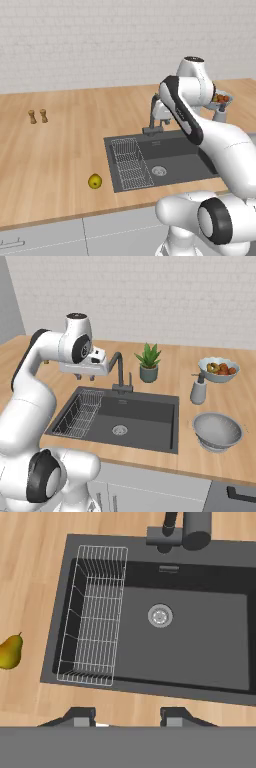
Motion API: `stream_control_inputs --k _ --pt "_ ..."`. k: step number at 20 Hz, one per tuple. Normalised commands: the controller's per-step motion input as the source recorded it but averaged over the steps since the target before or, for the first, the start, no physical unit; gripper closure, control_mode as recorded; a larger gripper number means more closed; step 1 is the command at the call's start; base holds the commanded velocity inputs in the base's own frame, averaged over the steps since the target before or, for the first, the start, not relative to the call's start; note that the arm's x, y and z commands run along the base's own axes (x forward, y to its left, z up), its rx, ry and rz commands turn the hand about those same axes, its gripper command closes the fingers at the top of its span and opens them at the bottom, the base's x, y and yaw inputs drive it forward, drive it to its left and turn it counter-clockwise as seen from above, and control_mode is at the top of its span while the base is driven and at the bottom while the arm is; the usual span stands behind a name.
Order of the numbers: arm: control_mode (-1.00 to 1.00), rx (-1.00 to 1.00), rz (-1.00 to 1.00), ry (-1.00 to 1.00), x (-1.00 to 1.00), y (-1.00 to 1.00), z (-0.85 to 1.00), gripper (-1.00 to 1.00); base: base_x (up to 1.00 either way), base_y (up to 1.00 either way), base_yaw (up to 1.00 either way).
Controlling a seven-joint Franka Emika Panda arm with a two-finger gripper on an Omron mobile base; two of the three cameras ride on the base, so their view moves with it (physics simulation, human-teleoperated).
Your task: Put the colander in the sink, put the pear in the colander, and turn on the sink faucet and pour water over the colander.
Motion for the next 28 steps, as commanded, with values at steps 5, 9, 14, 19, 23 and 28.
stream_control_inputs --k 5,9,14,19,23,28 --pt "-1.0 0.06 -0.04 -0.05 -0.75 -0.28 0.0 -1.0 0.0 0.0 0.0" --pt "-1.0 0.15 -0.18 -0.19 -0.85 -0.78 0.01 -1.0 0.0 0.0 0.0" --pt "-1.0 0.17 -0.22 -0.05 -0.2 -1.0 0.0 -1.0 0.0 0.0 0.0" --pt "-1.0 0.08 -0.18 0.0 0.0 -1.0 0.0 -1.0 0.0 0.0 0.0" --pt "-1.0 0.0 -0.19 0.01 0.0 -0.96 -0.01 -1.0 0.0 0.0 0.0" --pt "-1.0 -0.07 -0.17 0.14 0.11 -0.72 0.0 -1.0 0.0 0.0 0.0"
